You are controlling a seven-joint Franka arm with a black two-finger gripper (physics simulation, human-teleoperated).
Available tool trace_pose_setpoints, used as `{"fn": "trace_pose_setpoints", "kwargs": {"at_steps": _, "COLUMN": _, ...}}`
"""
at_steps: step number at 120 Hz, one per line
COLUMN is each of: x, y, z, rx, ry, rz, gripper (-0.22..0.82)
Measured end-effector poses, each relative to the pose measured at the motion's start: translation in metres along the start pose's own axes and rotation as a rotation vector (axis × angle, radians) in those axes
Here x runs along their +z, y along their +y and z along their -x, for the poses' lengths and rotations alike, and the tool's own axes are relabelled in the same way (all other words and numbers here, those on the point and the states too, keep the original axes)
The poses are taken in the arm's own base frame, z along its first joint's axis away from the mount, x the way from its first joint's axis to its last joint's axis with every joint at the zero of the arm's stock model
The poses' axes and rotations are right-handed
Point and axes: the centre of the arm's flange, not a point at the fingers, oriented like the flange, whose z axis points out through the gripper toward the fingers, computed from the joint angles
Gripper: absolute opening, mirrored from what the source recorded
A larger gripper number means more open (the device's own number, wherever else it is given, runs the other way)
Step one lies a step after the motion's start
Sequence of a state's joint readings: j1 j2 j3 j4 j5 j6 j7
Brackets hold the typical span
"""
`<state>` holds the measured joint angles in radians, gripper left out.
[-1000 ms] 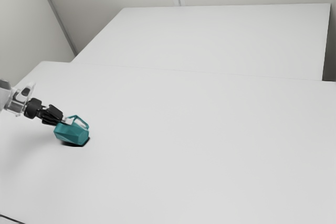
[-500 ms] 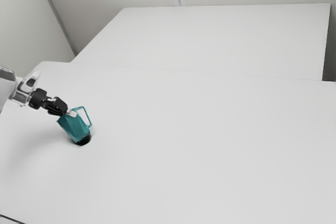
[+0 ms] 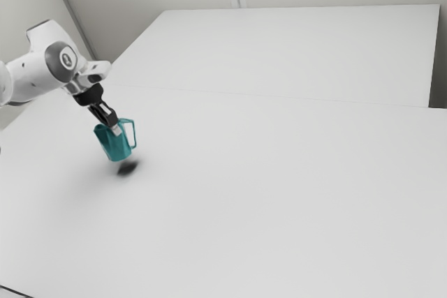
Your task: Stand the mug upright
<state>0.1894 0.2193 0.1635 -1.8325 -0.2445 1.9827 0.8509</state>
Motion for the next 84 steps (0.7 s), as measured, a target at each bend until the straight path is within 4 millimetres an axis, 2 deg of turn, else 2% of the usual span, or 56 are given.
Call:
{"fn": "trace_pose_setpoints", "kwargs": {"at_steps": 30, "x": 0.001, "y": 0.01, "z": -0.027, "rx": -0.046, "ry": 0.033, "rz": -0.185, "gripper": -0.18}}
{"fn": "trace_pose_setpoints", "kwargs": {"at_steps": 41, "x": 0.007, "y": 0.01, "z": -0.029, "rx": -0.092, "ry": 0.072, "rz": -0.207, "gripper": -0.18}}
{"fn": "trace_pose_setpoints", "kwargs": {"at_steps": 65, "x": 0.032, "y": 0.001, "z": -0.03, "rx": -0.189, "ry": 0.108, "rz": -0.218, "gripper": -0.18}}
{"fn": "trace_pose_setpoints", "kwargs": {"at_steps": 84, "x": 0.038, "y": -0.003, "z": -0.031, "rx": -0.24, "ry": 0.125, "rz": -0.225, "gripper": -0.18}}
